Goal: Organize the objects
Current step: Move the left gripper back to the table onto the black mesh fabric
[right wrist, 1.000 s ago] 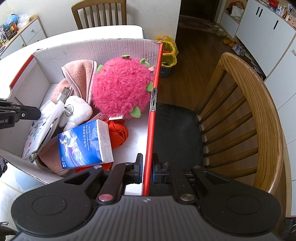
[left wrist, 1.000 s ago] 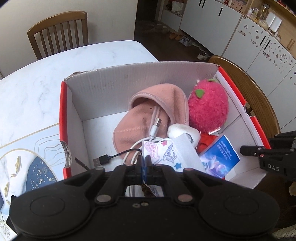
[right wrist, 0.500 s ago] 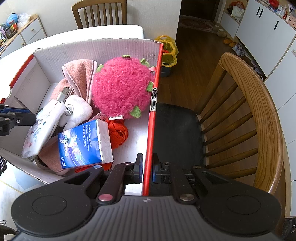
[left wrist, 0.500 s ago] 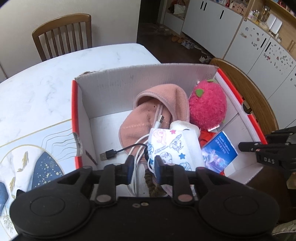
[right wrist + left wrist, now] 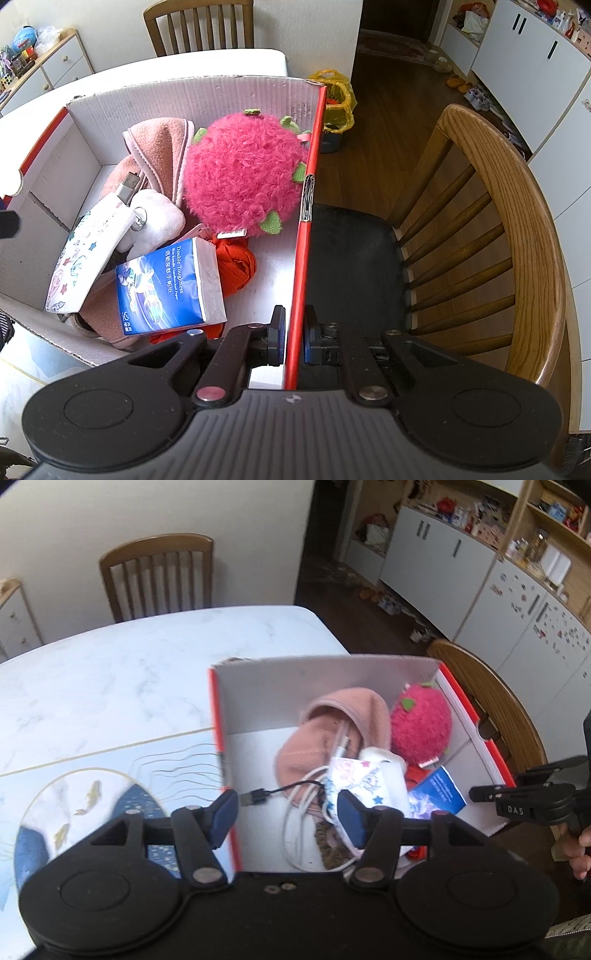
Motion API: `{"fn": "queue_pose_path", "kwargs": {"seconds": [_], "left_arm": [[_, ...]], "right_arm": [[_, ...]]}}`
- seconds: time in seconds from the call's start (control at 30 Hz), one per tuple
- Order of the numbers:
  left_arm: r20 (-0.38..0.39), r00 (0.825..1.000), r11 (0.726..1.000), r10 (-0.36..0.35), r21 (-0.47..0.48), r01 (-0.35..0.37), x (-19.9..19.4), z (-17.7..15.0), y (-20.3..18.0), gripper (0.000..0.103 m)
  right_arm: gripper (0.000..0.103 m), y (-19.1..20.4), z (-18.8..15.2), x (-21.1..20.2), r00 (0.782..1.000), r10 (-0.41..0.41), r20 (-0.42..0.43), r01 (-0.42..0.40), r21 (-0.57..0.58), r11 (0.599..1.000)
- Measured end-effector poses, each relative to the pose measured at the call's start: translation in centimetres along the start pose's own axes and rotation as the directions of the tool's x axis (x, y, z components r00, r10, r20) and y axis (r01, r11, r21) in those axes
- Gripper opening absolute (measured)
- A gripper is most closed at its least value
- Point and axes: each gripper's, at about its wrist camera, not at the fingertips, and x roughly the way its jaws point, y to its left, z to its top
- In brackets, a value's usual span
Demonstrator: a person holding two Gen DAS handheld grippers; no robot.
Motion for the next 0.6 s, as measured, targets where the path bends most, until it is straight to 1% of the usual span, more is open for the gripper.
{"fn": "queue_pose_path", "kwargs": {"seconds": [0.17, 0.2, 0.23, 0.3, 0.37, 0.47, 0.57, 0.6], "left_arm": [[0.028, 0.999, 0.997, 0.044, -0.057, -0.043, -1.7, -0.1, 2.4, 0.063], [0.032, 0.998, 0.996, 0.056, -0.068, -0.053, -2.0, -0.2, 2.9, 0.065], [0.038, 0.997, 0.995, 0.064, -0.080, -0.061, -2.2, -0.3, 3.5, 0.073], [0.054, 0.996, 0.992, 0.077, -0.109, -0.070, -2.9, -0.6, 4.7, 0.083], [0.062, 0.994, 0.987, 0.088, -0.141, -0.078, -3.3, -0.9, 5.8, 0.084], [0.053, 0.993, 0.979, 0.109, -0.181, -0.098, -3.4, -1.4, 7.3, 0.086], [0.042, 0.990, 0.971, 0.137, -0.205, -0.125, -3.5, -1.9, 8.5, 0.092], [0.038, 0.988, 0.967, 0.148, -0.214, -0.137, -3.5, -2.1, 8.9, 0.097]], "right_arm": [[0.009, 0.0, 0.0, 0.0, 1.000, 0.000, 0.000, 0.000, 0.000, 1.000], [0.009, 0.0, 0.0, 0.0, 1.000, 0.000, 0.000, 0.000, 0.000, 1.000], [0.009, 0.0, 0.0, 0.0, 1.000, 0.000, 0.000, 0.000, 0.000, 1.000], [0.009, 0.0, 0.0, 0.0, 1.000, -0.001, 0.000, 0.001, -0.002, 1.000], [0.009, 0.0, 0.0, 0.0, 1.000, 0.000, -0.002, 0.000, 0.000, 1.000], [0.009, -0.1, 0.0, 0.1, 1.000, -0.001, -0.004, 0.001, -0.003, 1.000], [0.009, -0.1, 0.0, 0.1, 1.000, -0.002, -0.005, 0.002, -0.003, 1.000], [0.009, 0.0, 0.0, 0.1, 1.000, -0.002, -0.005, 0.002, -0.003, 1.000]]}}
